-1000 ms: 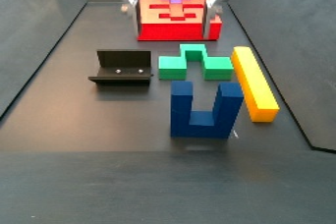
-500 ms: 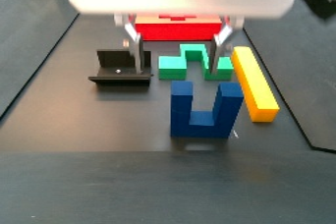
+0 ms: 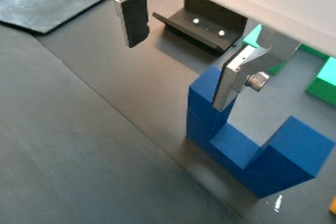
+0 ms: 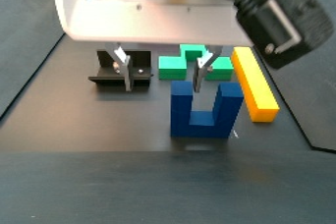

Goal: Pick up the blue object. Move up. Move to above the board. Insert the blue object.
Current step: Pick up the blue object.

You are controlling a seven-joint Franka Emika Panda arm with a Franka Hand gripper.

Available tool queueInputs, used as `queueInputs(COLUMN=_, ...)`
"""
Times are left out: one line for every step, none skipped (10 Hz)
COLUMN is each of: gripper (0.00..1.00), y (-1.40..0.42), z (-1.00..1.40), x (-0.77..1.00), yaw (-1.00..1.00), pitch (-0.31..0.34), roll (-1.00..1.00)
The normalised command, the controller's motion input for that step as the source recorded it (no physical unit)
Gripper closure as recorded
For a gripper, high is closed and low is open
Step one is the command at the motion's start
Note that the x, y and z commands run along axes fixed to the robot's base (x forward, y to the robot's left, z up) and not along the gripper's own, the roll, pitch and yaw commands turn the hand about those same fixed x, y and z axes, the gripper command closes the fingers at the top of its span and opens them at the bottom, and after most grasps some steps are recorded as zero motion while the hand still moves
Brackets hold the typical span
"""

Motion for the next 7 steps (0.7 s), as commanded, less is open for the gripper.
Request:
queueInputs(gripper=0.0, y=-0.01, z=-0.13, x=-0.01, yaw=-0.05, pitch=-0.063, roll=0.02)
queueInputs(gripper=0.0, y=-0.09, z=0.0, x=0.0, yaw=0.0, pitch=0.0, roll=0.02)
queueInputs(gripper=0.0, y=-0.17, z=0.0, x=0.0, yaw=-0.02, pitch=0.0, roll=0.02)
queueInputs(gripper=0.0, y=-0.19, z=0.0, x=0.0, yaw=0.0, pitch=0.0, roll=0.04)
queueInputs(gripper=0.0, y=-0.17, z=-0.02, x=0.0, yaw=0.0, pitch=0.0, roll=0.06)
queueInputs(gripper=0.0, y=-0.12, z=-0.05, x=-0.22, yaw=-0.04, pitch=-0.006, roll=0.08)
queueInputs(gripper=0.0, y=-0.1, z=-0.04, x=-0.37, yaw=-0.12, pitch=-0.017, roll=0.07)
